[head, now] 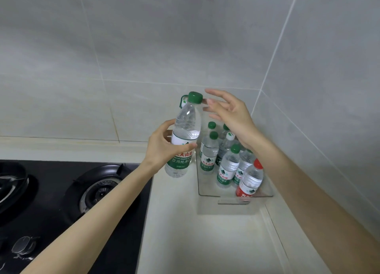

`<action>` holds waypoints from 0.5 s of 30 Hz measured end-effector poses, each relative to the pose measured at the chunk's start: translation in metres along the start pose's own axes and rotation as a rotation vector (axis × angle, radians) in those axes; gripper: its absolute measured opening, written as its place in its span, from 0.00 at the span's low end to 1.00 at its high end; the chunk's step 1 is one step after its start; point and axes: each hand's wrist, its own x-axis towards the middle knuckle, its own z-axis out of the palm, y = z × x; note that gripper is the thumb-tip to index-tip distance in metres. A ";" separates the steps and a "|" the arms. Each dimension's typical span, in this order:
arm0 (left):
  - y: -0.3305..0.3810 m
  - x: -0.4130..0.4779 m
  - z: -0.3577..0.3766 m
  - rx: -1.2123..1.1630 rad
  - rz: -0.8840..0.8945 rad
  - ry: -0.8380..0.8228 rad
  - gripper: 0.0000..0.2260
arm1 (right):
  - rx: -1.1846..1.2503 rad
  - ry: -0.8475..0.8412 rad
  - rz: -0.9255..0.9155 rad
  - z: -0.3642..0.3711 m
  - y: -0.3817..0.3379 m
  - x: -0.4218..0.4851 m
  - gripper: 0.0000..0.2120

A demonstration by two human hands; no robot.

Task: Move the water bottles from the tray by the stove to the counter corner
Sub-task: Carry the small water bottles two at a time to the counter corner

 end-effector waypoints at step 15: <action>-0.011 0.010 0.011 0.045 -0.044 -0.004 0.34 | -0.707 0.025 0.508 -0.041 0.162 -0.010 0.23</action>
